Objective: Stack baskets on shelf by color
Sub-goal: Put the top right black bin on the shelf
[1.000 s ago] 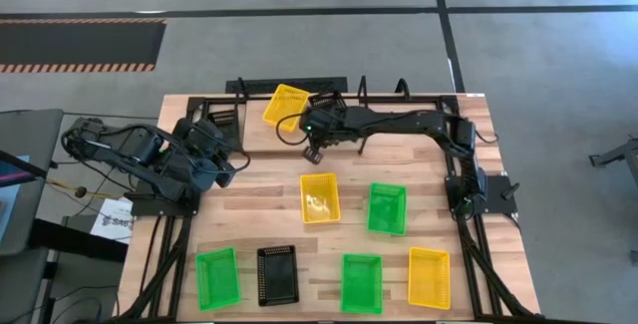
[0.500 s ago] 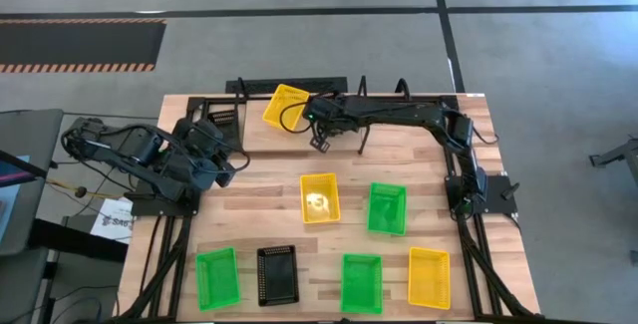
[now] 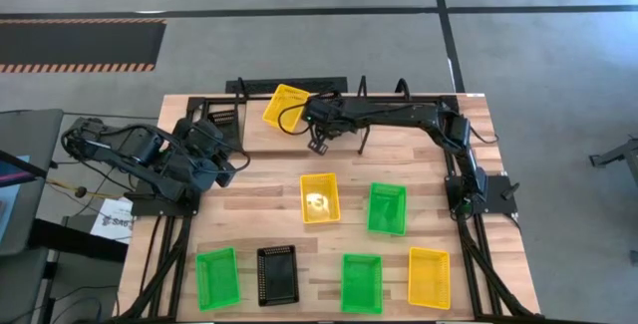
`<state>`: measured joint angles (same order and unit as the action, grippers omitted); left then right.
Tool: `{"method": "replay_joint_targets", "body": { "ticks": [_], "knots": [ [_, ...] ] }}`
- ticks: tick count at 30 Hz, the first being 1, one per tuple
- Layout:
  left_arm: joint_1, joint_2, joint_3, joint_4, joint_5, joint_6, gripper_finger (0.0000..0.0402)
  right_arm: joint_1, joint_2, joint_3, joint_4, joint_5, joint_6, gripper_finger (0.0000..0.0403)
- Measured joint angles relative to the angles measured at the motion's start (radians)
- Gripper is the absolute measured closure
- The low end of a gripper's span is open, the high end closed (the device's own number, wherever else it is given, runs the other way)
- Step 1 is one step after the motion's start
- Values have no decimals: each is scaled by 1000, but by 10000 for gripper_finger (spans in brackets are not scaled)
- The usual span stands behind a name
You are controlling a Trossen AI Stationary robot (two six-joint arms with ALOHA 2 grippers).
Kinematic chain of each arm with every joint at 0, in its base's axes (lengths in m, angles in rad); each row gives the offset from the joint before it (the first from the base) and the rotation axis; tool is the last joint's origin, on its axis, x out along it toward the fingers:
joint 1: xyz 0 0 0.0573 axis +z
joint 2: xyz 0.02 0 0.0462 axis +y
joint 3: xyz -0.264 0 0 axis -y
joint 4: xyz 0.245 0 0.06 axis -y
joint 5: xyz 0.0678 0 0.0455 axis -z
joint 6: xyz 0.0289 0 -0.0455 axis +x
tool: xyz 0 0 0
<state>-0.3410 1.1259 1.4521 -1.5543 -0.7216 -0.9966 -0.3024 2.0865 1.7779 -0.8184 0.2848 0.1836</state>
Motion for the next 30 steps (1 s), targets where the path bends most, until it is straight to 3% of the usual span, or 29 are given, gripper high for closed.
{"method": "replay_joint_targets", "body": {
  "ticks": [14, 24, 30],
  "knots": [
    [0, 0, 0, 0, 0, 0, 253, 29, 0, 1, 180, -31, 106, 403],
    [0, 0, 0, 0, 0, 0, 253, -4, -8, 2, -31, 17, 107, 403],
    [0, 0, 0, 0, 0, 0, 253, -15, -4, 2, -43, 30, 103, 403]
  ]
}}
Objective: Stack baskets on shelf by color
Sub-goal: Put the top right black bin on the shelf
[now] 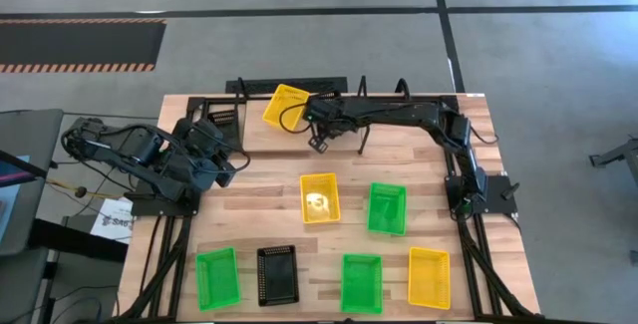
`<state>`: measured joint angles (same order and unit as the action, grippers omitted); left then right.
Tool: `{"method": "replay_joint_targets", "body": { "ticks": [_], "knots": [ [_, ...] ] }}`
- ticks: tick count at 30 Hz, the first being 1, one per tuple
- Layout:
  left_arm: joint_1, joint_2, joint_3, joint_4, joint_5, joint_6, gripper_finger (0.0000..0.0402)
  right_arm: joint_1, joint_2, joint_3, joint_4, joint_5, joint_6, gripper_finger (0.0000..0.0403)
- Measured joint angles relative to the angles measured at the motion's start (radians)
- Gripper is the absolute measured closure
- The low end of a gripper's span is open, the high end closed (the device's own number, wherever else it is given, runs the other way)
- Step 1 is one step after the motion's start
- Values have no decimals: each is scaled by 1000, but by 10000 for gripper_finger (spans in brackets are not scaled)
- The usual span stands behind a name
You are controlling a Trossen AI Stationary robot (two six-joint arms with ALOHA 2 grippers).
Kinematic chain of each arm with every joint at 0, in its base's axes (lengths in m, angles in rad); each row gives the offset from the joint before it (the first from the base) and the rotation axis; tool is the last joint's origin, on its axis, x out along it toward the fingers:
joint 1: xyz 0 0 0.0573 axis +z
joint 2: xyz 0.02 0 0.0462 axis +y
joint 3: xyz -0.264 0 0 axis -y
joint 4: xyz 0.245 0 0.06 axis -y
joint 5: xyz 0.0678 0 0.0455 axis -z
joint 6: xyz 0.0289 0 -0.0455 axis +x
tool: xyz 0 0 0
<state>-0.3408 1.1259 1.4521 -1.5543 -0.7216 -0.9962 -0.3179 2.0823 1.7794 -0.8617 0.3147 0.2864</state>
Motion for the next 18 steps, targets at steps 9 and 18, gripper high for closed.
{"method": "replay_joint_targets", "body": {
  "ticks": [9, 18],
  "knots": [
    [0, 0, 0, 0, 0, 0, 253, -8, 0, 0, -4, -27, 20, 403],
    [0, 0, 0, 0, 0, -1, 253, 37, 0, 0, 40, -29, 61, 403]
  ]
}}
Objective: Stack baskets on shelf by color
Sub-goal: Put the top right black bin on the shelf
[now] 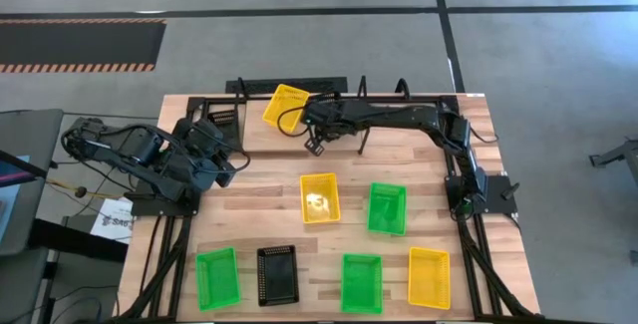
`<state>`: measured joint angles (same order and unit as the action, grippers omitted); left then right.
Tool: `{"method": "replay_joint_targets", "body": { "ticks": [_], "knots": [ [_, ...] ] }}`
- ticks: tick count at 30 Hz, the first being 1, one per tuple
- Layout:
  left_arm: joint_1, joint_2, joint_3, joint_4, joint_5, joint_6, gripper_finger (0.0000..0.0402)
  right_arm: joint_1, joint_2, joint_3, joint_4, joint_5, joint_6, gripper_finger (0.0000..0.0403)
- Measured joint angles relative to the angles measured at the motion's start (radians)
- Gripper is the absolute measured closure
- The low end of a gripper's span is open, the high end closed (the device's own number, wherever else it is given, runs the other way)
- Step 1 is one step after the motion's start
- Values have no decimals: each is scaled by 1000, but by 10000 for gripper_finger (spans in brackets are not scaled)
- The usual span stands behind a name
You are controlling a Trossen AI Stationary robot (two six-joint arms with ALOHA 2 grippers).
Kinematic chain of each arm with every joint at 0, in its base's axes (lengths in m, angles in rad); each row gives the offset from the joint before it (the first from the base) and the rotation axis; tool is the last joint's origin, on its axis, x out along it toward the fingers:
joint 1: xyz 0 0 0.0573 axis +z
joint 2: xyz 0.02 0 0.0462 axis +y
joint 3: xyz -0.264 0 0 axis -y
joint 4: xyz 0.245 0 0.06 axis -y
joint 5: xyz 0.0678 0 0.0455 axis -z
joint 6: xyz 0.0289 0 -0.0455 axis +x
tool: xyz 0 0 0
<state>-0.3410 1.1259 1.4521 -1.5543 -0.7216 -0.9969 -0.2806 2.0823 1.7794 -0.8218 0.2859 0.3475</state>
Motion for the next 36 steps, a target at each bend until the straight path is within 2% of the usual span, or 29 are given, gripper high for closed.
{"method": "replay_joint_targets", "body": {
  "ticks": [9, 18, 28, 36],
  "knots": [
    [0, 0, 0, 0, 0, 1, 253, 34, 0, 0, 185, -4, 32, 403],
    [0, 0, 0, 0, 0, 1, 253, -28, 6, -1, -63, 4, 18, 403],
    [0, 0, 0, 0, 2, 8, 253, -19, 38, -1, -57, -27, -8, 403],
    [0, 0, 0, 0, 3, 8, 253, -10, 30, 0, 41, -31, 22, 403]
  ]
}}
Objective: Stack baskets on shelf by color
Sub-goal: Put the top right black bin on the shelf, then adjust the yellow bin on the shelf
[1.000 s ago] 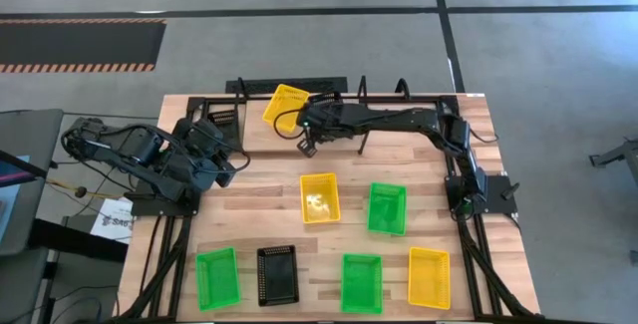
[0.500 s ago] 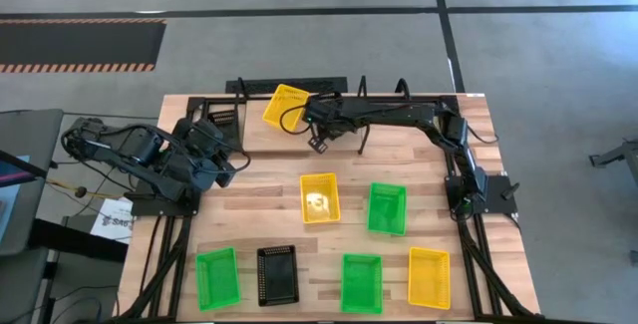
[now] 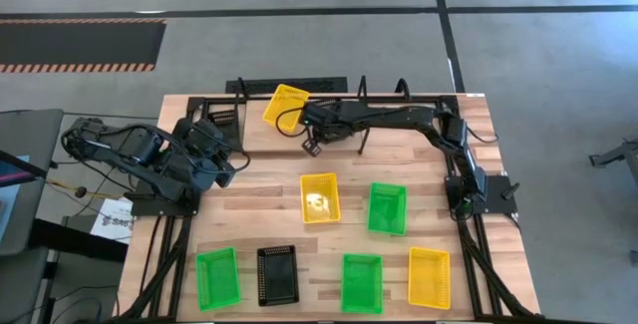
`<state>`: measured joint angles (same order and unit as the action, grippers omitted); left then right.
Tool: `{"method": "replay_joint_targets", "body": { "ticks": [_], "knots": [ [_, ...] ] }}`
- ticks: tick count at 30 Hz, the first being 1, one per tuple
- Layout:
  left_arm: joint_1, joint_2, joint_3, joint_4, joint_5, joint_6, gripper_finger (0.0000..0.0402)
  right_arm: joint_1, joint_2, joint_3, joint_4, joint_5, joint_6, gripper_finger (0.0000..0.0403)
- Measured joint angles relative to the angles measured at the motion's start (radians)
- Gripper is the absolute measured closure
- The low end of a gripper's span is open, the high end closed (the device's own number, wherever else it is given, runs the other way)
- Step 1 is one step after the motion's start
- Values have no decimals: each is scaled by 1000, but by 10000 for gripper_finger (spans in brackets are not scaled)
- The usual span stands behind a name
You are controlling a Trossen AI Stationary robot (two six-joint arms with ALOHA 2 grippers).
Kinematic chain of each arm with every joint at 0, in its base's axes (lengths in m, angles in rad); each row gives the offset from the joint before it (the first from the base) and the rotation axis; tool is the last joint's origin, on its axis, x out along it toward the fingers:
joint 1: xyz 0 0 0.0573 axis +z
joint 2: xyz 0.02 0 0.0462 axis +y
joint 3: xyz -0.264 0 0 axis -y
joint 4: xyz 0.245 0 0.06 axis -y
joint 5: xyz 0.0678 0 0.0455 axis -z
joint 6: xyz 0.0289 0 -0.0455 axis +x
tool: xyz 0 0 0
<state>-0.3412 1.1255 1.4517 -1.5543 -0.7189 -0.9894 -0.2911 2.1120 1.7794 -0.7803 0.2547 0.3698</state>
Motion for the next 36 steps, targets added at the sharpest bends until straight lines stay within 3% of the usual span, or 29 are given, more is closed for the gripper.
{"method": "replay_joint_targets", "body": {
  "ticks": [14, 17, 25, 31, 36],
  "knots": [
    [0, 0, 0, 0, 0, -2, 253, -65, 0, 0, 75, 5, 0, 403],
    [0, 0, 0, 0, 0, -2, 253, -58, 0, 14, 57, -44, 12, 403],
    [0, 0, 0, 0, 0, -8, 253, 15, 0, 278, -262, -85, -76, 403],
    [1, 7, 0, 2, -31, -26, 253, 96, -2, 565, -591, 3, -117, 403],
    [36, 42, 0, 22, -92, 63, 253, 164, -135, 518, -691, 97, -61, 403]
  ]
}}
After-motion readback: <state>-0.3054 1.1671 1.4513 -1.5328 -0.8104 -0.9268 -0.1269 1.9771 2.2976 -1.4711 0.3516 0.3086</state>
